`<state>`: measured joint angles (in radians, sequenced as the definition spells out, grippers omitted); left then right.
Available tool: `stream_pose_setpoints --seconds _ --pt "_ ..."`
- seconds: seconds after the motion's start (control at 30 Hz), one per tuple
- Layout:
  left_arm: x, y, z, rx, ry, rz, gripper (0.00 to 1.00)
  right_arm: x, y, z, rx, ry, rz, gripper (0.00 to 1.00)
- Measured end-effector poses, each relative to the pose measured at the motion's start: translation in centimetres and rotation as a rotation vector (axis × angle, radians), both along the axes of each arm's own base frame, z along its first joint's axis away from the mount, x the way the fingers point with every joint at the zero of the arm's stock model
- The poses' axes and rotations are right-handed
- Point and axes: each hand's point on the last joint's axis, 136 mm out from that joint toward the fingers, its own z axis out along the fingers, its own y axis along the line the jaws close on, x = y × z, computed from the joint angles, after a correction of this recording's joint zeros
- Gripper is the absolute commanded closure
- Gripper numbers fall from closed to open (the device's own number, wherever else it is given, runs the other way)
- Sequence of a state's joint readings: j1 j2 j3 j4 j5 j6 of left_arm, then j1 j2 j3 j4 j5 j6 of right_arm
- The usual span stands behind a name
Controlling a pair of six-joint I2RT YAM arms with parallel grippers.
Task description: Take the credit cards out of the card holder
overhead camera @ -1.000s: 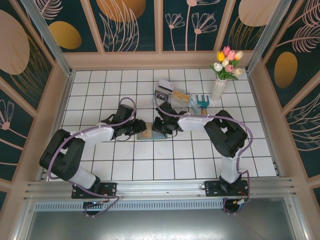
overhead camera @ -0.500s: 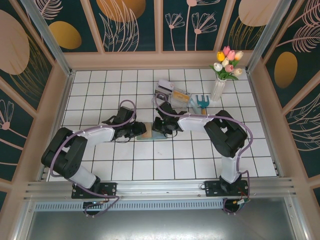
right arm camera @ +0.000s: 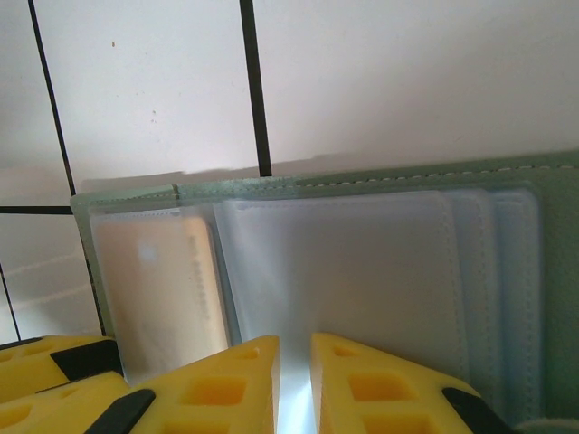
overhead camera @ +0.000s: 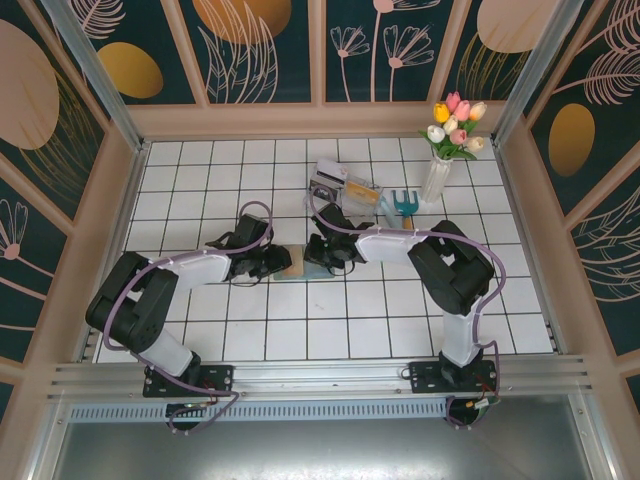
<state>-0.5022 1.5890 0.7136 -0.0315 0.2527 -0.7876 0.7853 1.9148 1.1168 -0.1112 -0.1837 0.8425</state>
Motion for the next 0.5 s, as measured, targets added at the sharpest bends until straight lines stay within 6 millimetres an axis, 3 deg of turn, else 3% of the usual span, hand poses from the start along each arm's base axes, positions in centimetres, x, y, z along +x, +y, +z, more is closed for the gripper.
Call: stream_pose_setpoints --seconds 0.07,0.2,0.5 --pt "-0.01 0.09 -0.02 0.005 0.0 0.001 0.62 -0.01 -0.01 -0.01 0.0 0.0 0.0 0.8" --pt "-0.05 0.16 0.05 0.011 -0.004 -0.004 0.72 -0.01 -0.01 -0.01 0.0 0.0 0.0 0.81" --pt "0.76 -0.27 0.84 0.002 -0.028 -0.01 0.67 -0.01 0.0 -0.02 0.0 0.0 0.0 0.81"
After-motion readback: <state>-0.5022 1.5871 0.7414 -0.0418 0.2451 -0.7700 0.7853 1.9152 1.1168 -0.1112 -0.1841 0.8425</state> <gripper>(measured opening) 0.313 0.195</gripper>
